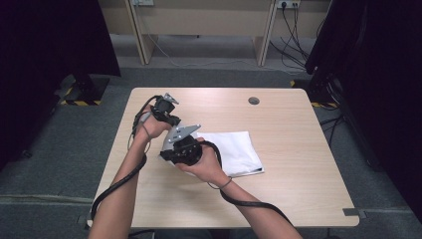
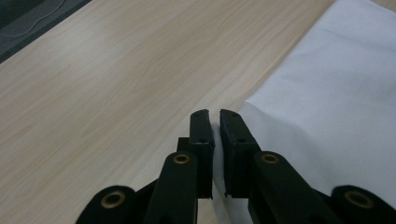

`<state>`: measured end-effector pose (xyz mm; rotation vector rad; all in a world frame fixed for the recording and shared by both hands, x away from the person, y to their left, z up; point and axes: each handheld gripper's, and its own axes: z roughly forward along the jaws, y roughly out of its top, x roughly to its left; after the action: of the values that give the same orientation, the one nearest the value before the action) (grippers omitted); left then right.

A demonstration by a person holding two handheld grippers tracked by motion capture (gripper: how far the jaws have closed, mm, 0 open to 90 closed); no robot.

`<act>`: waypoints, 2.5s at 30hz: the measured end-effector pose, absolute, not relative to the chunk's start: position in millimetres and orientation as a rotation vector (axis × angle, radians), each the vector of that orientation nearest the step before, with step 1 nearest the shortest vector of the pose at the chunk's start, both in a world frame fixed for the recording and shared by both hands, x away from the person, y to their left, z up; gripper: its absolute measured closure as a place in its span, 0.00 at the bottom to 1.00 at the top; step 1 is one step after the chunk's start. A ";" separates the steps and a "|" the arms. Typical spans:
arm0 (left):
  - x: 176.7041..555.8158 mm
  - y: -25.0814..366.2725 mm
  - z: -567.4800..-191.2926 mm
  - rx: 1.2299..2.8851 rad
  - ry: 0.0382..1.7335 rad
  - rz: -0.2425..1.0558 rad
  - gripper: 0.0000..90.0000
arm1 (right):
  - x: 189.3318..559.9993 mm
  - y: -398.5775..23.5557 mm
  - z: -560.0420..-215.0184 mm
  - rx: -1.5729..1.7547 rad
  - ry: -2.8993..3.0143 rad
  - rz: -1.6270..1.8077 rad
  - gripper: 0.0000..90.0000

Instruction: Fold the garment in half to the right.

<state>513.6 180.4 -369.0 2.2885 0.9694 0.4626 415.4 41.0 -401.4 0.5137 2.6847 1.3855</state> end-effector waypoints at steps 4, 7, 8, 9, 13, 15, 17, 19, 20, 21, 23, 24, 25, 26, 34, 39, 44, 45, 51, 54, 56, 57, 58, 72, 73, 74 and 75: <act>514.1 180.7 -367.1 2.290 0.973 0.464 0.93 | 417.1 42.6 -395.7 0.512 2.680 1.395 0.93; 514.6 180.7 -364.3 2.290 0.971 0.467 0.93 | 417.9 43.2 -392.4 0.513 2.675 1.398 0.93; 515.1 180.9 -361.4 2.289 0.972 0.469 0.93 | 417.9 43.2 -392.4 0.513 2.675 1.398 0.93; 515.1 180.9 -361.4 2.289 0.972 0.469 0.93 | 417.9 43.2 -392.4 0.513 2.675 1.398 0.93; 515.7 181.2 -358.1 2.293 0.970 0.474 0.93 | 419.9 42.1 -387.8 0.517 2.665 1.410 0.93; 516.1 181.0 -355.5 2.294 0.969 0.477 0.93 | 419.9 42.1 -387.8 0.517 2.665 1.410 0.93; 517.1 180.8 -351.8 2.294 0.969 0.480 0.93 | 420.8 41.1 -386.2 0.526 2.665 1.418 0.93; 517.1 180.8 -351.8 2.294 0.969 0.480 0.93 | 422.3 41.8 -382.6 0.530 2.659 1.421 0.93; 517.1 180.8 -351.8 2.294 0.969 0.480 0.93 | 422.3 41.8 -382.6 0.530 2.659 1.421 0.93; 517.1 180.8 -351.8 2.294 0.969 0.480 0.93 | 422.3 41.8 -382.6 0.530 2.659 1.421 0.93; 517.1 181.3 -349.8 2.293 0.973 0.482 0.93 | 422.3 41.8 -382.6 0.530 2.659 1.421 0.93; 517.1 181.8 -348.6 2.293 0.974 0.484 0.93 | 422.3 42.6 -380.2 0.528 2.654 1.423 0.93; 517.1 181.8 -348.6 2.293 0.974 0.484 0.93 | 422.3 42.6 -380.2 0.528 2.654 1.423 0.93; 517.1 182.5 -347.0 2.291 0.976 0.487 0.93 | 422.0 43.1 -377.8 0.528 2.651 1.427 0.93; 516.8 183.5 -342.1 2.293 0.973 0.494 0.93 | 422.8 44.0 -375.5 0.538 2.645 1.447 0.93; 518.0 183.5 -342.1 2.301 0.972 0.494 0.93 | 423.4 44.9 -375.1 0.539 2.645 1.452 0.93; 518.3 184.7 -338.6 2.302 0.979 0.492 0.93 | 425.0 44.6 -371.6 0.545 2.640 1.464 0.93; 518.3 184.7 -337.5 2.305 0.975 0.495 0.93 | 425.1 44.7 -370.8 0.545 2.638 1.469 0.93; 518.1 184.6 -330.9 2.299 0.971 0.511 0.93 | 425.6 45.4 -366.5 0.549 2.633 1.482 0.93; 518.2 184.4 -328.7 2.302 0.973 0.510 0.93 | 425.6 46.0 -364.7 0.547 2.628 1.488 0.93; 518.4 184.6 -327.5 2.301 0.974 0.512 0.93 | 425.6 46.2 -363.7 0.548 2.627 1.487 0.93; 518.4 184.8 -326.9 2.301 0.975 0.512 0.93 | 425.6 46.4 -363.2 0.551 2.626 1.490 0.93; 518.4 184.8 -326.5 2.302 0.976 0.514 0.93 | 425.8 46.6 -362.8 0.550 2.624 1.492 0.93; 518.5 187.7 -317.7 2.314 0.981 0.532 0.93 | 427.1 50.3 -357.4 0.565 2.614 1.515 0.94; 518.5 187.8 -317.3 2.316 0.981 0.532 0.93 | 427.2 50.6 -356.8 0.564 2.615 1.514 0.94; 518.5 188.0 -316.6 2.319 0.981 0.531 0.93 | 427.3 51.0 -356.2 0.564 2.616 1.513 0.94; 518.6 188.3 -316.1 2.319 0.981 0.534 0.93 | 427.2 51.3 -355.5 0.567 2.616 1.517 0.94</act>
<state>518.6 188.3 -316.1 2.3193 0.9806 0.5339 427.2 51.3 -355.5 0.5669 2.6160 1.5168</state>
